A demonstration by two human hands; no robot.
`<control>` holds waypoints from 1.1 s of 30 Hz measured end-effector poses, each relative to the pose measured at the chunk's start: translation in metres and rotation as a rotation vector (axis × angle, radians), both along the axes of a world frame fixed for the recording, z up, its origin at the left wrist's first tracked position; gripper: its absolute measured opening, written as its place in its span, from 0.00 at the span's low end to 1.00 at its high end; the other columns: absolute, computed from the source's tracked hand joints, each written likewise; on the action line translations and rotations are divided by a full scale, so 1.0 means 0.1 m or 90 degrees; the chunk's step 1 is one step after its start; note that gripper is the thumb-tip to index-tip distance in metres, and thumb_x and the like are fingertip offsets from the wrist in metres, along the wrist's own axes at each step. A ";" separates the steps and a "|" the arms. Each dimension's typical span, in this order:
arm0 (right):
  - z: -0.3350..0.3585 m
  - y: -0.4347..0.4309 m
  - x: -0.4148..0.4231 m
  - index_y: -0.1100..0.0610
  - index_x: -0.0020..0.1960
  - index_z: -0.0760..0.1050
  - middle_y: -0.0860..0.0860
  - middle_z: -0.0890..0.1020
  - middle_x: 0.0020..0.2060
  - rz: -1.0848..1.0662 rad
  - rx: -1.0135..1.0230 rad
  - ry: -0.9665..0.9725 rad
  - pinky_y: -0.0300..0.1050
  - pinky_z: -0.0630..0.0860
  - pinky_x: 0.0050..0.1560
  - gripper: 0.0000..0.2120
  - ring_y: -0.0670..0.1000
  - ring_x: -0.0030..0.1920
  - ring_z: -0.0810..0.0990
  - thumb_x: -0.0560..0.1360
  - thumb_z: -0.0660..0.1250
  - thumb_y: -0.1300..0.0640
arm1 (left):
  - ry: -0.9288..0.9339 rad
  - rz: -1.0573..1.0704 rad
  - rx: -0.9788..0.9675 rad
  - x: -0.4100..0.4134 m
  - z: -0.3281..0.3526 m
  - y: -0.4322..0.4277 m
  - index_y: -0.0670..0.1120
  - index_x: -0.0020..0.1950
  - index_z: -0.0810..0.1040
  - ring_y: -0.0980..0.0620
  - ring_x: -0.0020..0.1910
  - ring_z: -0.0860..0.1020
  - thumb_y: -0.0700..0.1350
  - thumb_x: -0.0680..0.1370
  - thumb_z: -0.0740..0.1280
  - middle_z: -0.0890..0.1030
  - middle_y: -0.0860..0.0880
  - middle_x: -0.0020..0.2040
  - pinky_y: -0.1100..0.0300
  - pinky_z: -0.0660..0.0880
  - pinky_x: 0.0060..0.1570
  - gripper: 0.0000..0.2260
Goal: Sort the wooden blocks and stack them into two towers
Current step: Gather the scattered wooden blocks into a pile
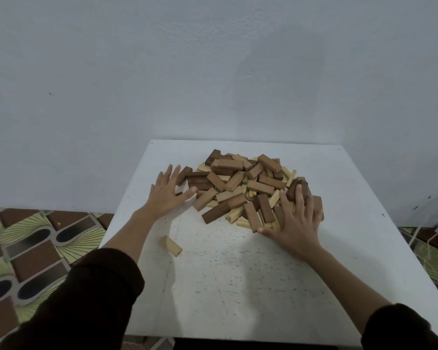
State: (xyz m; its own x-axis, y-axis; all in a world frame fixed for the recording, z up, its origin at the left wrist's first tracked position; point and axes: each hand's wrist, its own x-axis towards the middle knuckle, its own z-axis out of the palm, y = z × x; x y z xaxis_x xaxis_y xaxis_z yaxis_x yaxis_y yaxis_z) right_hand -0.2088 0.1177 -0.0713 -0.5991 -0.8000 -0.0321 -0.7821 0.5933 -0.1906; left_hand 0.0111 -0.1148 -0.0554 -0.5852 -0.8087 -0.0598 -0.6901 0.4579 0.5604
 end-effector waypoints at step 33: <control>0.00 0.00 0.05 0.57 0.68 0.65 0.59 0.64 0.69 0.076 -0.233 0.050 0.66 0.56 0.68 0.36 0.59 0.70 0.58 0.69 0.56 0.33 | 0.170 0.028 -0.114 0.00 -0.05 0.51 0.39 0.65 0.73 0.42 0.69 0.62 0.52 0.78 0.61 0.68 0.41 0.68 0.50 0.62 0.69 0.21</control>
State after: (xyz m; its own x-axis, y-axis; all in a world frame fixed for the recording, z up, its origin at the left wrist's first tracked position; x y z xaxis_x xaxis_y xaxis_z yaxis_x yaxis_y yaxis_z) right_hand -0.2042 0.1173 -0.0714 -0.4906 -0.8142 0.3105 -0.8619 0.4011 -0.3101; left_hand 0.0111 -0.0636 -0.0608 -0.5251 -0.8174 0.2369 -0.5505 0.5385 0.6380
